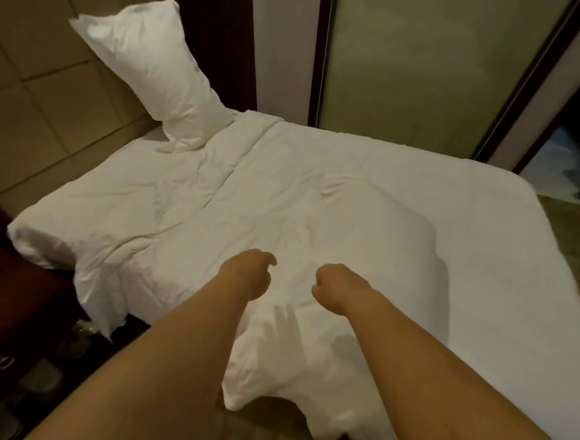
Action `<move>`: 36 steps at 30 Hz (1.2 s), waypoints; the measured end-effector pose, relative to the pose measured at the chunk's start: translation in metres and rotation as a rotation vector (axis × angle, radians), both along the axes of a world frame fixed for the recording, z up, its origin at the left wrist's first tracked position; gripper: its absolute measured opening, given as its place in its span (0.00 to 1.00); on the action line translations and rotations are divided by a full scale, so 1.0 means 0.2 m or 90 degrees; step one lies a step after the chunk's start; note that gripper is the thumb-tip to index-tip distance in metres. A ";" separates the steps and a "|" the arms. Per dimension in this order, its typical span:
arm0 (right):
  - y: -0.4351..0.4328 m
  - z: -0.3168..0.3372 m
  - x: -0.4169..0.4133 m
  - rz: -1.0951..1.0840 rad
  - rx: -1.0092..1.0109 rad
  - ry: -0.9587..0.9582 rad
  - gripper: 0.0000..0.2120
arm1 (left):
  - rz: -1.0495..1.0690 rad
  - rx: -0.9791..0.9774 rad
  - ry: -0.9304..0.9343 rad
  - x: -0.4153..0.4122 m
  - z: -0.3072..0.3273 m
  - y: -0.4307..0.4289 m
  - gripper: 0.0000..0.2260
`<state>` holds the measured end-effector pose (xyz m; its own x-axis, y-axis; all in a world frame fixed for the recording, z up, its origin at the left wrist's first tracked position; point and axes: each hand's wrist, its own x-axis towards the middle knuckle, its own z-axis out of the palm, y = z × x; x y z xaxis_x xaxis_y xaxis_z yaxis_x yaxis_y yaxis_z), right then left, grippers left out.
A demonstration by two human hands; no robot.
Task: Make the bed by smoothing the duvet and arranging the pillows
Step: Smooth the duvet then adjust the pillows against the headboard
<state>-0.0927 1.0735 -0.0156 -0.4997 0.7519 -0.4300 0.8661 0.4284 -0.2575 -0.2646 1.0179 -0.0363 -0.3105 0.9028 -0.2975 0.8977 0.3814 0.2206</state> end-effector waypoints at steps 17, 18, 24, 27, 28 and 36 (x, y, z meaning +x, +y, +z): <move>0.87 0.03 0.57 -0.062 0.017 0.001 0.11 | -0.020 -0.015 0.056 0.52 0.15 0.79 0.13; 0.93 0.02 0.60 -0.070 0.016 0.008 0.13 | -0.021 -0.010 0.059 0.55 0.15 0.85 0.13; 1.26 -0.05 0.69 -0.122 0.011 0.020 0.16 | -0.065 0.002 0.080 0.62 0.15 1.25 0.14; 1.48 -0.15 0.67 -0.142 0.026 0.015 0.16 | -0.091 0.020 0.074 0.63 0.10 1.53 0.14; 1.55 -0.18 0.65 -0.147 0.038 0.019 0.14 | -0.107 0.028 0.079 0.62 0.08 1.62 0.15; 2.22 -0.58 0.43 -0.199 -0.011 0.026 0.19 | -0.233 -0.056 0.090 0.50 -0.43 2.38 0.18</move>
<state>-0.0077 1.5167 -0.1315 -0.2620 0.8645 -0.4289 0.9442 0.1377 -0.2992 -0.1653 1.4940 -0.1217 -0.0166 0.9342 -0.3564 0.9969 0.0430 0.0661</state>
